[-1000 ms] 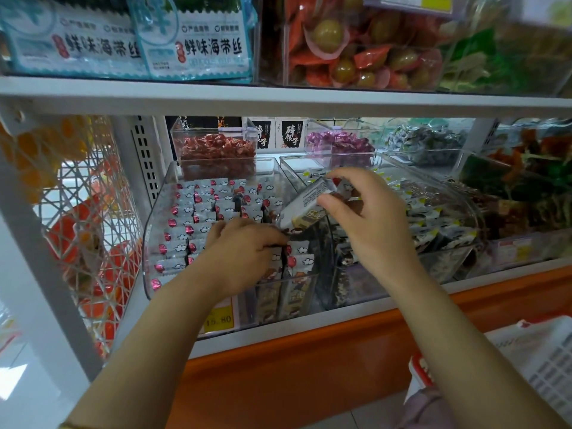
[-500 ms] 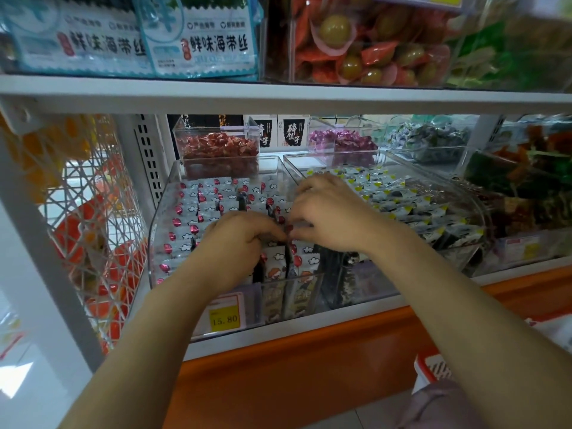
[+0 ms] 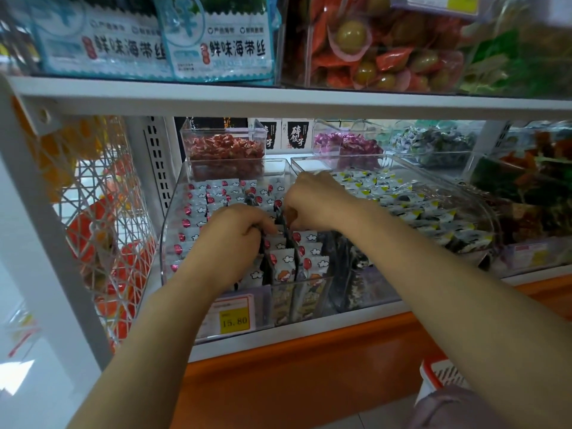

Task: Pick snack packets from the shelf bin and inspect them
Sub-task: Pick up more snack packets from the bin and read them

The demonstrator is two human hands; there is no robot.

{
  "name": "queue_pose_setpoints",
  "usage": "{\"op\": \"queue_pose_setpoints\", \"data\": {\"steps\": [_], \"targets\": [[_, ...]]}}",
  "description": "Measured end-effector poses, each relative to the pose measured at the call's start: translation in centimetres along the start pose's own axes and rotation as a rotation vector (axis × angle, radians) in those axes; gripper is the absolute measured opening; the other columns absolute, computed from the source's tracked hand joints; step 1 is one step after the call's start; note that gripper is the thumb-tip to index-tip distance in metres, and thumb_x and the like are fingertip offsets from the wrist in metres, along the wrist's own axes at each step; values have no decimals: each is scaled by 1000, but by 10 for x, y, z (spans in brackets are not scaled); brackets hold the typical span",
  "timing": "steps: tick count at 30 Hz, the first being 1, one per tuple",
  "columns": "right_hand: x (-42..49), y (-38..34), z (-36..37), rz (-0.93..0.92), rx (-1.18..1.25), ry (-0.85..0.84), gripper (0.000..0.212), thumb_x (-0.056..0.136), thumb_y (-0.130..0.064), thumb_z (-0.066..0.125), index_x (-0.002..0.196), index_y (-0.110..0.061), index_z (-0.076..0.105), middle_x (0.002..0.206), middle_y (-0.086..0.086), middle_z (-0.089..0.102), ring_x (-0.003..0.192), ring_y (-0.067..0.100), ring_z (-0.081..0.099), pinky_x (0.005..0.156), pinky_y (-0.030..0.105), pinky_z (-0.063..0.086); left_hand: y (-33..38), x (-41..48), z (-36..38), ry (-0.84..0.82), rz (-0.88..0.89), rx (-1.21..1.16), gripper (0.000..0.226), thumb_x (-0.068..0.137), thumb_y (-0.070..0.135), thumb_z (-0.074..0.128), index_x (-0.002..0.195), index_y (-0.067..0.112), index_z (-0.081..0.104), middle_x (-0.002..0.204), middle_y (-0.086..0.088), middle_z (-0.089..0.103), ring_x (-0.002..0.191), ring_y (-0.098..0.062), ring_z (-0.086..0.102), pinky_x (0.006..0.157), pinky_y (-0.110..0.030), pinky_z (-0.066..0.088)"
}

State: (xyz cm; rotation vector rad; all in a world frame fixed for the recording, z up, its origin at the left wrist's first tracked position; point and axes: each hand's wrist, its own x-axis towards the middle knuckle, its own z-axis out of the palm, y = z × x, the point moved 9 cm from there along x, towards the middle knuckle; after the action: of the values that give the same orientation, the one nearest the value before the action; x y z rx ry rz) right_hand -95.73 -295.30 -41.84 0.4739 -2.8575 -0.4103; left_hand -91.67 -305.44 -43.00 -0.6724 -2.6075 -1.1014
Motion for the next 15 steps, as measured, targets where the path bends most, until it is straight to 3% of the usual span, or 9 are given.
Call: {"op": "queue_pose_setpoints", "data": {"steps": [2,4,6,11,13,15], "targets": [[1,2,0,21,33,26,9,86,-19,61,94,-15,65,96,3,57,104,23,48,82,35,36,1,0,-2,6,4,-7,37,89,-4,39,101,14,69,119,-4,61,88,-6,48,58,1,32],[-2,11,-10,77,197,85,5,86,-15,60,84,-18,57,92,2,55,94,21,51,75,31,38,0,-1,-3,17,-1,-35,36,89,-4,39,100,14,69,119,-3,61,65,-2,45,48,-2,34],[-10,22,-21,125,370,161,11,88,-13,57,82,-18,49,89,2,54,87,22,53,71,31,40,-2,-2,-7,47,-26,-65,35,89,-3,40,99,14,68,120,-2,60,56,-2,41,42,-6,33],[-58,47,-56,260,540,592,8,94,-13,49,87,-12,44,79,3,50,66,18,47,58,32,35,-2,-5,-19,159,-44,-73,34,92,2,42,112,17,65,122,1,59,68,-2,47,51,-4,34],[-78,53,-58,333,618,702,10,96,-14,47,88,-11,41,70,-2,44,58,14,42,54,33,32,-1,-5,-18,156,-46,-91,34,95,7,43,123,17,59,126,1,58,92,-3,49,70,-6,35],[-92,56,-53,388,781,746,11,97,-13,46,87,-10,41,69,1,46,58,19,48,54,39,40,0,-6,-15,128,-60,-144,35,97,14,44,132,17,51,128,-1,58,103,-8,51,83,-18,37]]}}
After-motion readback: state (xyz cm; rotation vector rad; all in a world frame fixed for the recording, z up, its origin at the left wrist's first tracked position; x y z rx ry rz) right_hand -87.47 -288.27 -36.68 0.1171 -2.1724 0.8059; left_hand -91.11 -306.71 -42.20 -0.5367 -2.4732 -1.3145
